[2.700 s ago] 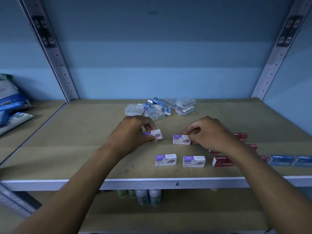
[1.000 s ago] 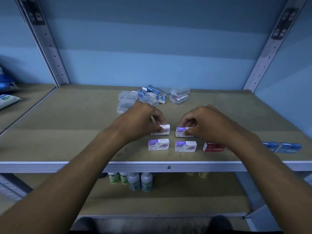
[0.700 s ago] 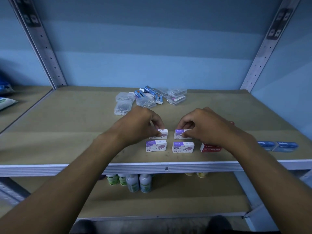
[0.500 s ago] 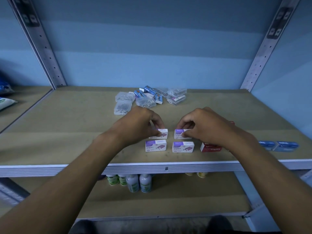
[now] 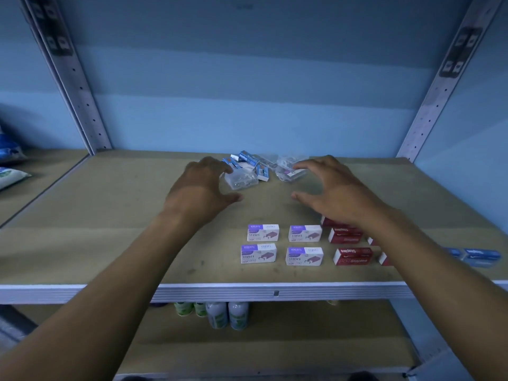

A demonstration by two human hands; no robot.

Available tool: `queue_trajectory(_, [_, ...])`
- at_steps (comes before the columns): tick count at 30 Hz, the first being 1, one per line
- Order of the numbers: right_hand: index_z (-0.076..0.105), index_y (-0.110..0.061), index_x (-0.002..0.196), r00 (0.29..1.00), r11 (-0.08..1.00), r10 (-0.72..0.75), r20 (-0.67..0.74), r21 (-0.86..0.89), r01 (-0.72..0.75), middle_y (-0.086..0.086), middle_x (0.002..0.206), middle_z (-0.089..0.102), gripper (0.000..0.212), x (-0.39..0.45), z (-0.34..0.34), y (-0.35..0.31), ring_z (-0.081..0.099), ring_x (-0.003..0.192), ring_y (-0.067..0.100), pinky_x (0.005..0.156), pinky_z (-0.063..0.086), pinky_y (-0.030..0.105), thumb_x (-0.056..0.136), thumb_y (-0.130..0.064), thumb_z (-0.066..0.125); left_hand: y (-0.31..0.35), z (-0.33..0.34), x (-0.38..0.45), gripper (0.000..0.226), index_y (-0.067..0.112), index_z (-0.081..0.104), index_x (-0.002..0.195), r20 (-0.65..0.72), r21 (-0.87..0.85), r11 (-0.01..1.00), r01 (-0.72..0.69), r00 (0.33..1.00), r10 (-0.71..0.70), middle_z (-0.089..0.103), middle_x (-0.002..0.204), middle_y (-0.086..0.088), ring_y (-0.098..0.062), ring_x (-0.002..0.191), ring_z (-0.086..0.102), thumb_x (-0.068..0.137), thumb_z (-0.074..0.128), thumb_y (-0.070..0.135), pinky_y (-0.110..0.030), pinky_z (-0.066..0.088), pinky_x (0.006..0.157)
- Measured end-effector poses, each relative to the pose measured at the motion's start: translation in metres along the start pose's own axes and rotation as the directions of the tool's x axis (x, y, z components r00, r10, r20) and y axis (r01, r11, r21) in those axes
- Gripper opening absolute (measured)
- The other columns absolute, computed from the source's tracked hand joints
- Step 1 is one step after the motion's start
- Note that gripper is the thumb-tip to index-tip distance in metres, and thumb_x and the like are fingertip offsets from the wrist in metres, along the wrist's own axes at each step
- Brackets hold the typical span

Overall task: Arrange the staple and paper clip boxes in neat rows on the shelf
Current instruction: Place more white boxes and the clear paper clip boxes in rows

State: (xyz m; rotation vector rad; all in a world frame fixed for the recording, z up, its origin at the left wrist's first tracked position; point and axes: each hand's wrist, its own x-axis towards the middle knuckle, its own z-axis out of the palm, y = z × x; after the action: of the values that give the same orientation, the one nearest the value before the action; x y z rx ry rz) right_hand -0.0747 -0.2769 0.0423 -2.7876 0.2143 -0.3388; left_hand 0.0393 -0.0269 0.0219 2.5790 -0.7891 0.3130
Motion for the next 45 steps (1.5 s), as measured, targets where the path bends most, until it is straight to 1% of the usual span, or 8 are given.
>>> queue_trajectory(8, [0.040, -0.043, 0.143, 0.989, 0.992, 0.126, 0.071, -0.018, -0.125, 0.009, 0.141, 0.037, 0.070, 0.088, 0.012, 0.023, 0.042, 0.133, 0.037, 0.110, 0.037, 0.042, 0.081, -0.058, 0.069, -0.012, 0.010, 0.017, 0.072, 0.031, 0.053, 0.131, 0.091, 0.091, 0.984, 0.152, 0.983, -0.160, 0.049, 0.133, -0.003, -0.030, 0.118, 0.049, 0.069, 0.074, 0.061, -0.042, 0.043, 0.100])
queue_trajectory(17, [0.051, -0.042, 0.138, 0.991, 0.997, 0.063, 0.116, -0.056, -0.057, 0.008, 0.134, 0.042, 0.057, 0.121, 0.024, 0.019, 0.045, 0.128, 0.030, 0.103, 0.039, 0.038, 0.085, -0.047, 0.070, -0.022, 0.015, 0.020, 0.061, 0.026, 0.060, 0.126, 0.063, 0.000, 0.985, 0.174, 0.983, -0.174, 0.052, 0.129, -0.005, -0.033, 0.114, 0.053, 0.071, 0.080, 0.045, -0.038, 0.045, 0.096])
queue_trajectory(27, [0.066, -0.033, 0.110, 1.000, 1.000, 0.002, 0.013, -0.007, -0.002, 0.003, 0.106, 0.048, 0.033, 0.106, 0.025, 0.017, 0.053, 0.104, 0.024, 0.081, 0.038, 0.030, 0.081, -0.021, 0.075, -0.022, 0.013, 0.019, 0.047, 0.026, 0.066, 0.117, 0.022, -0.038, 0.984, 0.176, 0.984, -0.175, 0.059, 0.124, -0.005, -0.030, 0.111, 0.056, 0.071, 0.080, 0.027, -0.028, 0.042, 0.090])
queue_trajectory(32, [0.058, -0.034, 0.103, 0.998, 0.987, -0.004, -0.058, 0.162, 0.013, 0.000, 0.110, 0.053, 0.033, 0.084, 0.014, 0.007, 0.052, 0.106, 0.016, 0.073, 0.037, 0.026, 0.077, -0.025, 0.076, -0.012, 0.008, 0.015, 0.042, 0.025, 0.068, 0.115, -0.028, -0.089, 0.987, 0.132, 0.990, -0.135, 0.063, 0.122, -0.004, -0.026, 0.110, 0.058, 0.074, 0.074, 0.019, -0.025, 0.042, 0.087])
queue_trajectory(35, [0.051, -0.025, 0.104, 0.990, 0.948, 0.049, -0.129, 0.317, -0.006, -0.002, 0.107, 0.055, 0.032, 0.066, 0.003, -0.001, 0.053, 0.092, 0.012, 0.065, 0.037, 0.018, 0.081, -0.019, 0.071, -0.004, 0.004, 0.013, 0.041, 0.024, 0.068, 0.114, -0.061, -0.158, 0.984, 0.084, 0.994, -0.095, 0.064, 0.118, -0.002, -0.023, 0.106, 0.059, 0.074, 0.073, 0.018, -0.023, 0.040, 0.082])
queue_trajectory(38, [0.048, -0.026, 0.104, 0.984, 0.914, 0.114, -0.140, 0.403, -0.049, 0.002, 0.103, 0.060, 0.030, 0.046, -0.004, -0.008, 0.058, 0.091, 0.020, 0.068, 0.045, 0.022, 0.083, -0.007, 0.058, 0.002, 0.001, 0.009, 0.048, 0.025, 0.064, 0.120, -0.068, -0.262, 0.965, 0.020, 0.997, -0.040, 0.063, 0.118, 0.003, -0.015, 0.104, 0.057, 0.073, 0.074, 0.016, -0.018, 0.036, 0.079])
queue_trajectory(40, [0.051, -0.029, 0.102, 0.984, 0.904, 0.127, -0.128, 0.423, -0.062, 0.001, 0.095, 0.064, 0.034, 0.035, -0.006, -0.010, 0.061, 0.082, 0.022, 0.065, 0.048, 0.029, 0.080, -0.003, 0.054, 0.004, 0.002, 0.006, 0.053, 0.027, 0.062, 0.124, -0.059, -0.321, 0.947, -0.031, 0.998, 0.013, 0.062, 0.119, 0.008, -0.010, 0.107, 0.054, 0.075, 0.075, 0.013, -0.015, 0.035, 0.083])
queue_trajectory(45, [0.069, -0.031, 0.097, 0.991, 0.869, 0.130, -0.032, 0.485, -0.099, -0.016, 0.093, 0.072, 0.027, 0.016, 0.004, -0.007, 0.064, 0.076, 0.002, 0.063, 0.045, 0.017, 0.081, -0.009, 0.066, 0.005, 0.008, 0.000, 0.052, 0.025, 0.062, 0.126, -0.044, -0.371, 0.913, -0.168, 0.985, 0.164, 0.063, 0.121, 0.011, -0.006, 0.113, 0.055, 0.078, 0.077, 0.012, -0.012, 0.037, 0.094])
